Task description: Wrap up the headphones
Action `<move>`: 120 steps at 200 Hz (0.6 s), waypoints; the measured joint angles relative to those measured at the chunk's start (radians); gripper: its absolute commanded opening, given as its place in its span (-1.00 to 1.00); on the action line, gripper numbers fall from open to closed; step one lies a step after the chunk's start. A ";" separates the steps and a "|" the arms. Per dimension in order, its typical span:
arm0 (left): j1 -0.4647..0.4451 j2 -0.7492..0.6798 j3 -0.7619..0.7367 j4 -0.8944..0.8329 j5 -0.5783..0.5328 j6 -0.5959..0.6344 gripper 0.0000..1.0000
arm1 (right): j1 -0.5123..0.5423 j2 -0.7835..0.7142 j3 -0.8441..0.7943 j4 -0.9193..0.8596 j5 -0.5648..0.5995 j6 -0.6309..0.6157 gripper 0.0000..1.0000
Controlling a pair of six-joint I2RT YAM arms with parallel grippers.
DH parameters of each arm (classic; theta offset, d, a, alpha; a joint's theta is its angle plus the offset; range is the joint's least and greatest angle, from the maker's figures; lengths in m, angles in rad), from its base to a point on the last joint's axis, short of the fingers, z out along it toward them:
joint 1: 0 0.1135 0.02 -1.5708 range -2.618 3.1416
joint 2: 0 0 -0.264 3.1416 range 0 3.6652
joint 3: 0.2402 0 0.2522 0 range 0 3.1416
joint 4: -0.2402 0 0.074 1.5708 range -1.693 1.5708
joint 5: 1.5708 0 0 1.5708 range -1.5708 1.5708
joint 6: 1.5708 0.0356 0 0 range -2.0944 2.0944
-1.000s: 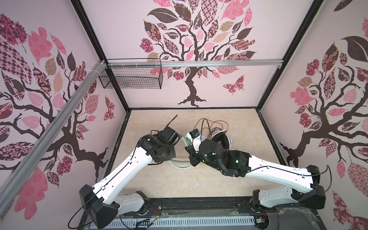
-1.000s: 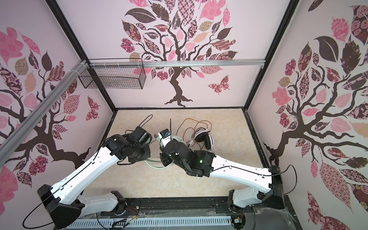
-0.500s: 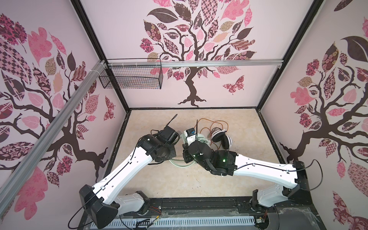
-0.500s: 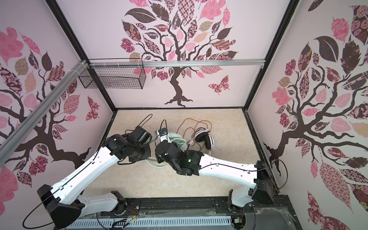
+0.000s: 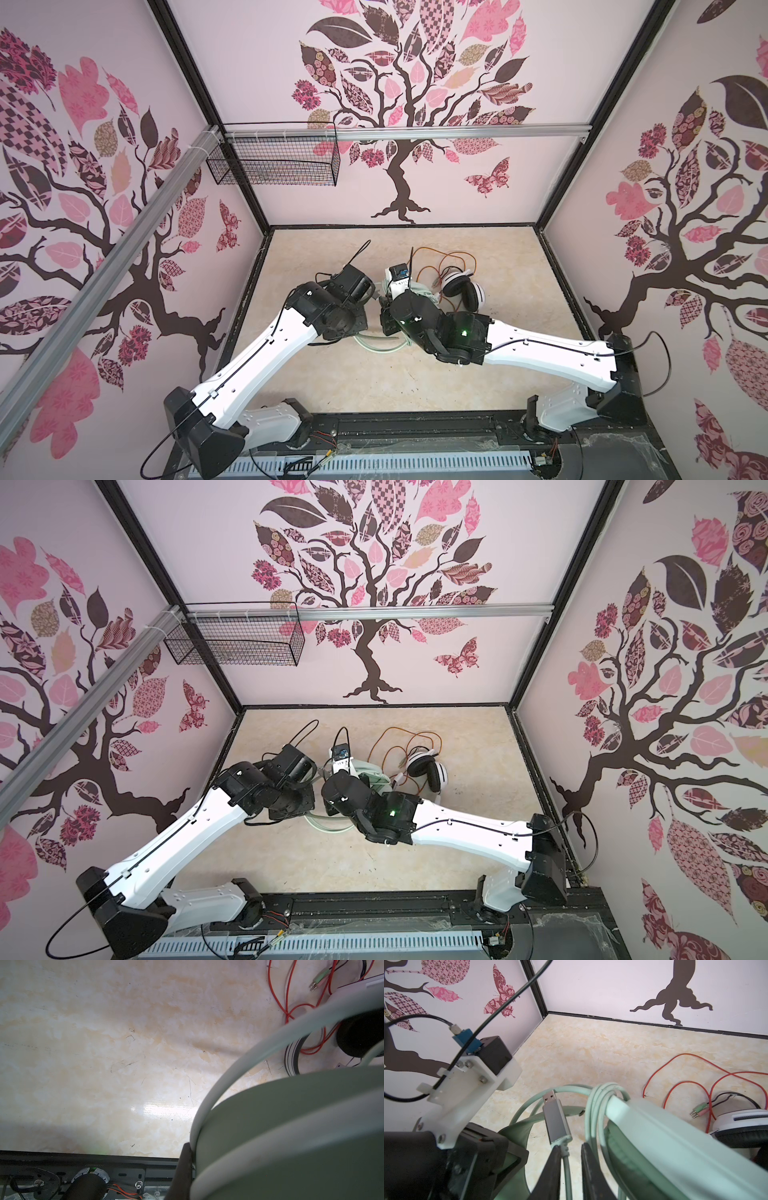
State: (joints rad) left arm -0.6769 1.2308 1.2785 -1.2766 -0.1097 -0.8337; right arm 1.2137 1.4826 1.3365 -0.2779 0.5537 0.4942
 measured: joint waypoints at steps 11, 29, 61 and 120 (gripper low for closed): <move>0.000 0.000 0.000 0.000 0.002 0.000 -1.00 | -0.001 0.000 0.000 0.000 0.000 0.000 -0.58; 0.000 0.000 -0.003 0.000 0.010 -0.001 -1.00 | -0.004 0.000 0.000 0.000 -0.001 0.000 -0.57; 0.000 0.001 -0.004 -0.003 0.046 -0.008 -1.00 | -0.015 0.000 0.000 0.001 -0.008 0.000 -0.59; 0.000 0.032 -0.019 -0.038 0.164 -0.039 -1.00 | -0.045 0.000 0.000 -0.005 -0.050 0.000 -0.50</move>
State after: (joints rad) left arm -0.6769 1.2633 1.2598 -1.3148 0.0547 -0.8726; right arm 1.1690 1.4822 1.3365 -0.2832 0.5041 0.4942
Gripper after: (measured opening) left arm 0.064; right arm 0.243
